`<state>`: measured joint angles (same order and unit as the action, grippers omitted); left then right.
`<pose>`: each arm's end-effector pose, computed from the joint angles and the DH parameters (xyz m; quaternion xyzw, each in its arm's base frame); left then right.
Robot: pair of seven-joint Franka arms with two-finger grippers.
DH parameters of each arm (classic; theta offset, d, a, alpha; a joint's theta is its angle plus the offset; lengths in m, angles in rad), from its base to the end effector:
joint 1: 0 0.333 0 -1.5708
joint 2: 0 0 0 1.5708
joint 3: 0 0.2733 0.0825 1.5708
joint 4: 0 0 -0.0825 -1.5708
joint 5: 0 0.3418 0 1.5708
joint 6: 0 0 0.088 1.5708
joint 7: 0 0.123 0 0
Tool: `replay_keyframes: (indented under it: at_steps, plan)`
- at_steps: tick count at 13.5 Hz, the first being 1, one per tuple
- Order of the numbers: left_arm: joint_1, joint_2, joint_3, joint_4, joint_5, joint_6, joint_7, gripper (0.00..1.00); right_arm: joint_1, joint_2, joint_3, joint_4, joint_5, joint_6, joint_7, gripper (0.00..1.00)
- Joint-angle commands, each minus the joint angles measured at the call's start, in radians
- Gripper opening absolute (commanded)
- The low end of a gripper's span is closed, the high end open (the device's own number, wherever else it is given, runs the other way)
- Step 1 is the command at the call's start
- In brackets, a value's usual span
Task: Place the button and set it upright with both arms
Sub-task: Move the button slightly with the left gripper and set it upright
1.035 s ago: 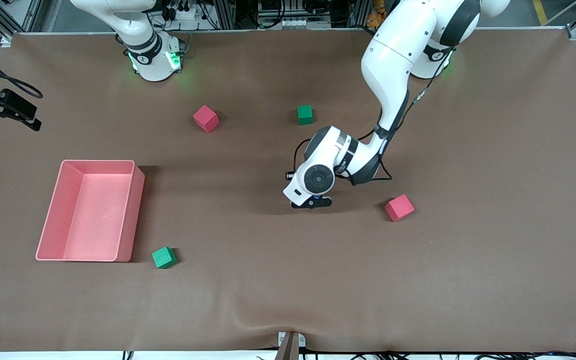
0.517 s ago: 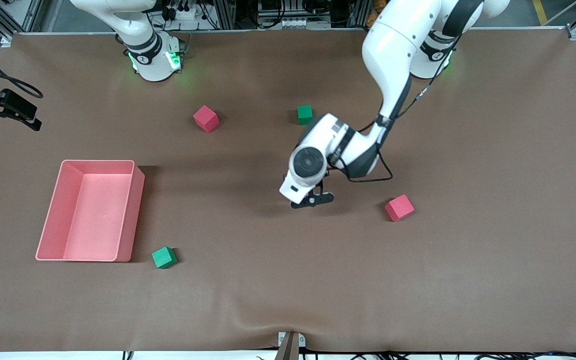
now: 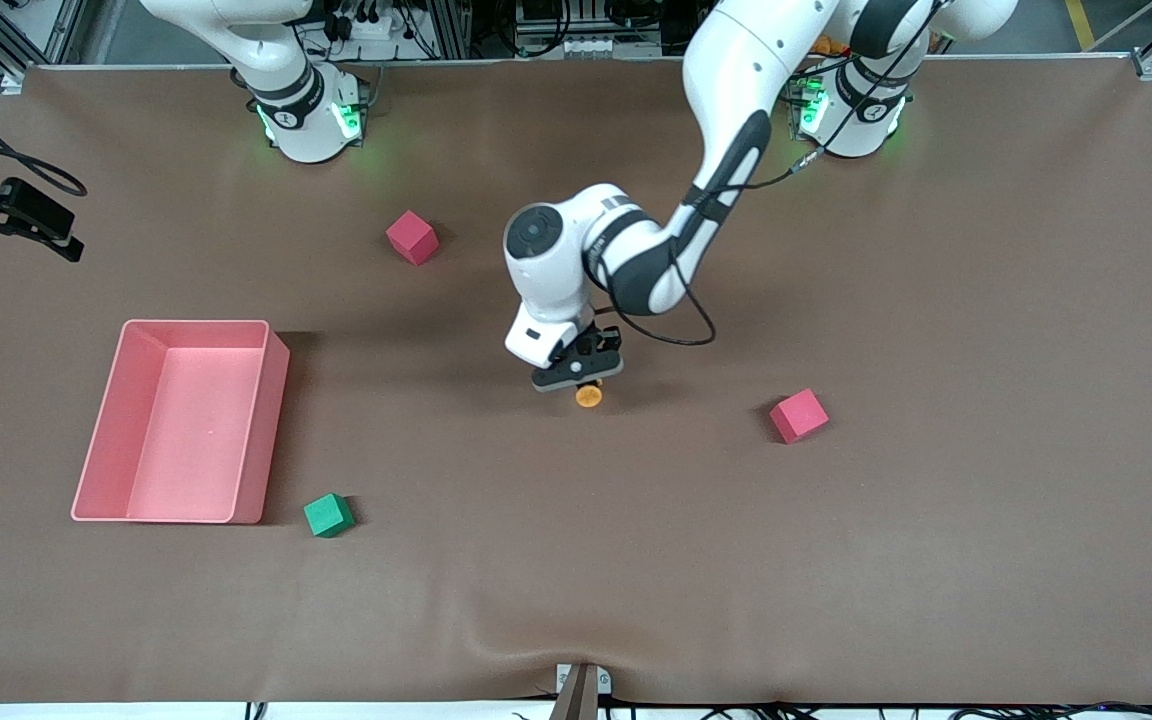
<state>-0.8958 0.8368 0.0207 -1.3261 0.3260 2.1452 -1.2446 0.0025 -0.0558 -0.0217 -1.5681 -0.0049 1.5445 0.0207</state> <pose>0.4444 -0.5088 0.2108 -0.9856 -0.0899 -0.1205 0.0777 0.4953 -0.0104 0.5927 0.9997 -0.0200 0.0161 0.0018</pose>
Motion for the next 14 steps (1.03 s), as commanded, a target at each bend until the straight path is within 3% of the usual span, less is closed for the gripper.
replay_keyframes:
  at_steps: [1,3,7,14]
  plan:
    - [-0.078,0.019,0.018,-0.001,0.227,0.016,-0.242,0.00,0.028,-0.022,-0.029,-0.023,-0.006,0.003,-0.011,1.00]
    - [-0.118,0.033,0.015,-0.001,0.394,0.016,-0.422,0.00,0.068,-0.021,-0.075,-0.023,-0.006,0.003,-0.011,1.00]
    - [-0.193,0.079,0.016,-0.005,0.696,0.013,-0.741,0.00,0.010,-0.019,-0.029,-0.023,0.011,0.002,-0.013,1.00]
    - [-0.221,0.162,0.013,-0.036,0.910,0.012,-0.987,0.00,0.027,-0.021,-0.038,-0.023,0.011,0.003,-0.013,1.00]
